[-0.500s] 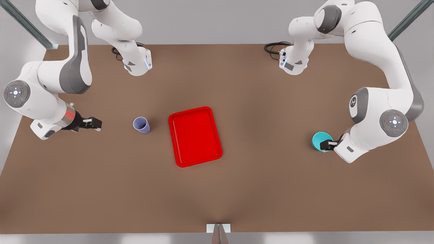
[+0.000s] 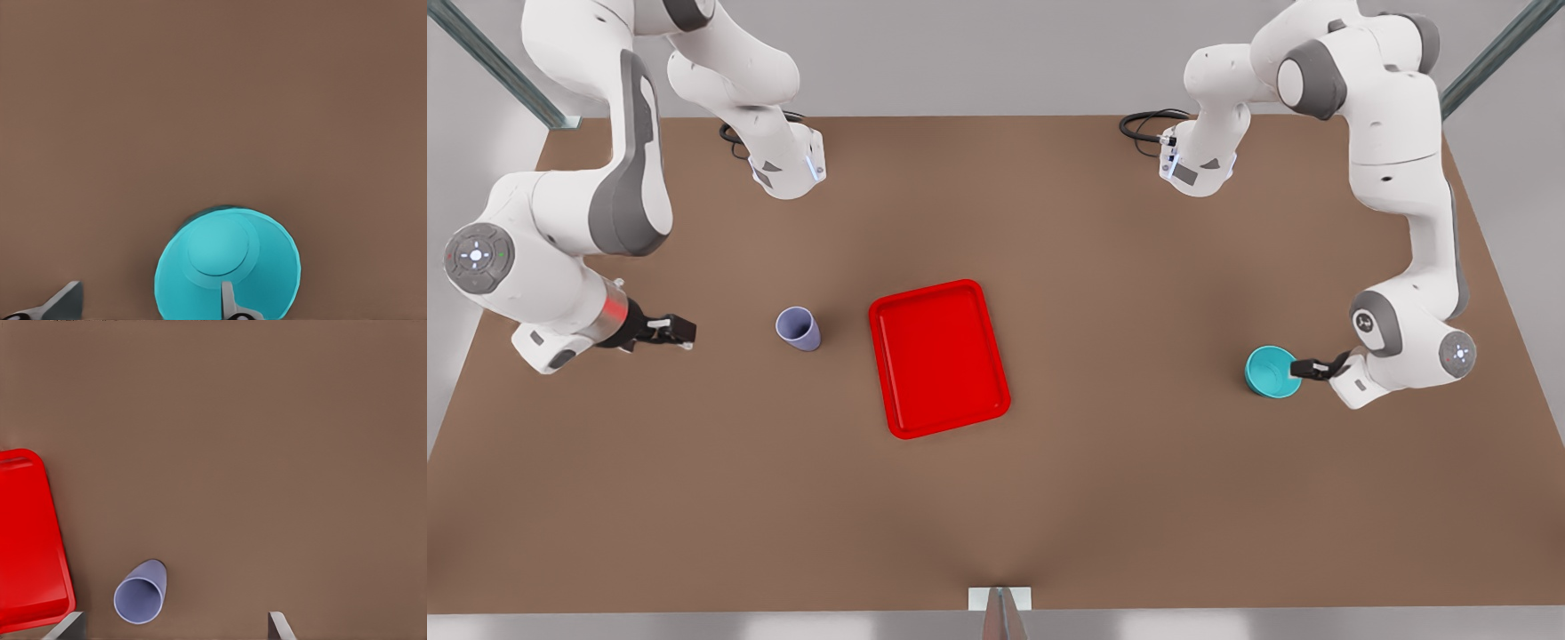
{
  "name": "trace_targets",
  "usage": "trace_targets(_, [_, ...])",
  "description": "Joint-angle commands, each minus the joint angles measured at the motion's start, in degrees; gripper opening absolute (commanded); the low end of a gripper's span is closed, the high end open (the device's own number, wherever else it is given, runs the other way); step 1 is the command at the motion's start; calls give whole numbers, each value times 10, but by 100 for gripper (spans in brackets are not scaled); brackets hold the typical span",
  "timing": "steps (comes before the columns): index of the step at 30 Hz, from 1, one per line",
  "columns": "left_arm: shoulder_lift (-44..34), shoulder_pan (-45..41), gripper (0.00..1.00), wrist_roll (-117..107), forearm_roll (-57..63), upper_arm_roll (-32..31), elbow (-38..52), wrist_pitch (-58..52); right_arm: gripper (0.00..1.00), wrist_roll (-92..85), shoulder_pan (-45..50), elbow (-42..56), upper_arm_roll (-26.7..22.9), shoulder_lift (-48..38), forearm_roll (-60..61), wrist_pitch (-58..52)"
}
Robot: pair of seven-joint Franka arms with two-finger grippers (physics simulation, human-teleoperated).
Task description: Place the bowl on the tray with the left arm and the cup on the tray with the right arm
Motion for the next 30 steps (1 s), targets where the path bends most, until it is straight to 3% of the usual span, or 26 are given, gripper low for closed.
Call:
trace_targets(1, [2, 0, 100, 0, -21, 0, 0, 0, 100, 0, 1, -1, 0, 0, 0, -1])
trace_targets(4, [30, 6, 100, 1, -31, 1, 3, 9, 100, 0, 0, -6, 0, 4, -1, -24])
trace_targets(5, [36, 6, 93, 1, -40, 1, 6, 10, 100, 2, 1, -9, 0, 0, -1, -27])
trace_targets(7, [45, 4, 48, 0, -65, 1, 7, 6, 100, 1, 1, -9, 0, 0, -1, -26])
trace_targets(8, [45, 4, 33, -1, -65, 1, 8, 4, 100, 1, 9, -8, 0, -1, -4, -24])
trace_targets(10, [44, 4, 24, -11, -65, 0, 8, 2, 100, -2, 9, -9, 0, 1, -4, -19])
trace_targets(21, [56, -3, 21, -46, -88, -6, 35, -23, 100, 2, 13, -10, 6, 5, -14, -19])
trace_targets(24, [32, -17, 21, -116, -88, -53, 47, -45, 100, -1, 14, -16, 5, 0, -13, -20])
trace_targets(30, [11, -125, 21, -381, -120, -174, 80, -36, 100, -12, 32, -57, 0, -18, -11, 3])
